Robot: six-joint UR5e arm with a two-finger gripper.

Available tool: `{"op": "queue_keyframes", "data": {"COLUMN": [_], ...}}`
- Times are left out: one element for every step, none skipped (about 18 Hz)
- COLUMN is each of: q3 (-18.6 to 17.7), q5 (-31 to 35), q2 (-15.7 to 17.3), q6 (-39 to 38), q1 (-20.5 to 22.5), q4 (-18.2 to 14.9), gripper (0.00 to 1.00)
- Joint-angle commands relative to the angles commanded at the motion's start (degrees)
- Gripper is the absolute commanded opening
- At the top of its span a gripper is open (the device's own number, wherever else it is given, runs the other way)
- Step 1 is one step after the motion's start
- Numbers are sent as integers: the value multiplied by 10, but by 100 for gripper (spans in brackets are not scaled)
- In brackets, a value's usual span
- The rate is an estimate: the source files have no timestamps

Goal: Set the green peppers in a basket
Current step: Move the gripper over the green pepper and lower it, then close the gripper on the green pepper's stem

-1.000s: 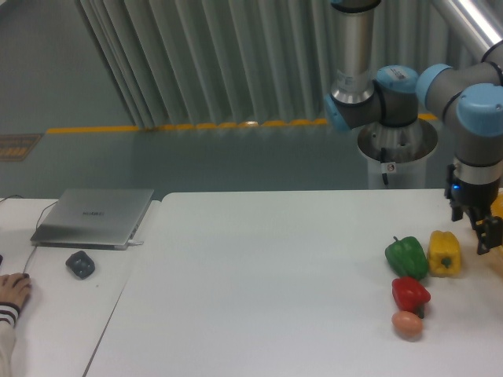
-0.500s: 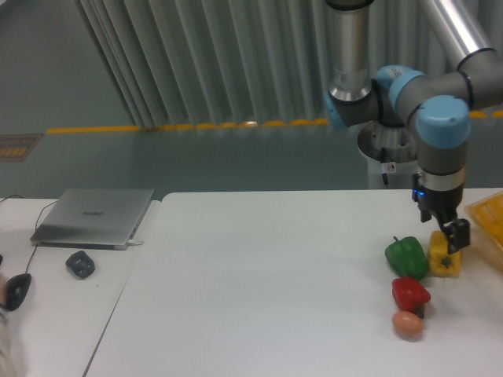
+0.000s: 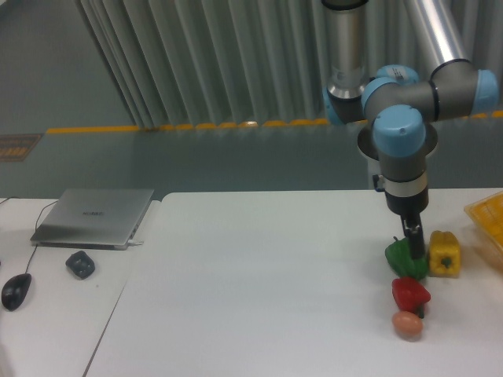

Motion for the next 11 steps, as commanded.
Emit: {"op": "queue_keyframes", "data": {"q3": [0, 0, 0, -2, -3, -6, -11, -15, -16, -17, -17], "q5": [10, 19, 24, 25, 26, 26, 30, 38, 43, 45, 45], "q2": [0, 0, 0, 1, 0, 0, 0, -1, -4, -8, -9], "q6": [28, 55, 77, 96, 114, 135, 150, 155, 157, 160, 176], "q1": [0, 1, 1, 3, 4, 4, 4, 3, 1, -1, -2], "q4": [-1, -2, -3, -5, -5, -5, -4, -4, -4, -4, -4], "gripper": [100, 100, 100, 100, 100, 100, 100, 100, 100, 100, 100]}}
